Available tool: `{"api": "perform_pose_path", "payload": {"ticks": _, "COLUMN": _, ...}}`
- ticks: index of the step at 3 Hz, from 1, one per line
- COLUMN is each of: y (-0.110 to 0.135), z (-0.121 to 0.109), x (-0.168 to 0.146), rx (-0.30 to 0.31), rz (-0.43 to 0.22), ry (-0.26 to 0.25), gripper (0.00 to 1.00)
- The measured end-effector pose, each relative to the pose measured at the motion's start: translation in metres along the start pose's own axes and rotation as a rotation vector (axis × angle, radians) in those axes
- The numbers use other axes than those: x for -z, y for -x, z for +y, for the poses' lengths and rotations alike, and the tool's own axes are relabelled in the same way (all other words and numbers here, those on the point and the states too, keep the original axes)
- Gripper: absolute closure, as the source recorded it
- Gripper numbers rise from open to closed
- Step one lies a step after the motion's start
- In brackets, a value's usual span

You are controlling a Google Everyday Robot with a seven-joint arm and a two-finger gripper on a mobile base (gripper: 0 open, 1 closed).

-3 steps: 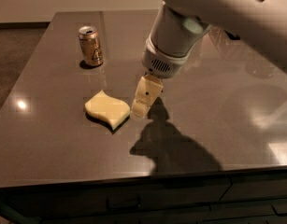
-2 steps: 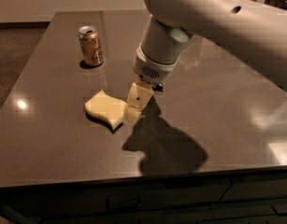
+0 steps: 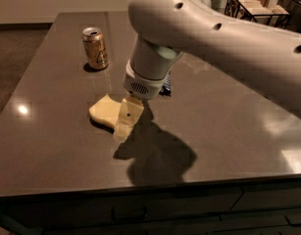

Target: Pick sponge

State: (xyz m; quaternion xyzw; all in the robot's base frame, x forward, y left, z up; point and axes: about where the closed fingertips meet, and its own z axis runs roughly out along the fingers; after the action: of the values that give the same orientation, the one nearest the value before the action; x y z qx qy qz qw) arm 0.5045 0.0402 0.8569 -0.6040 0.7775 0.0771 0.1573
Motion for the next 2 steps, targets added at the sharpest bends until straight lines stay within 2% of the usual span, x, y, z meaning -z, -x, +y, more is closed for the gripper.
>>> {"api": "perform_pose_path", "payload": {"ticks": 1, "y": 0.0083, "z": 0.0102, "x": -0.0133, "rx": 0.019, "rz": 0.003, "ry": 0.012, "gripper": 0.0}}
{"api": "perform_pose_path", "payload": {"ticks": 2, "y": 0.0164, "z": 0.0173, "x": -0.021, "rx": 0.04, "rz": 0.007, "ry": 0.024, "gripper": 0.18}}
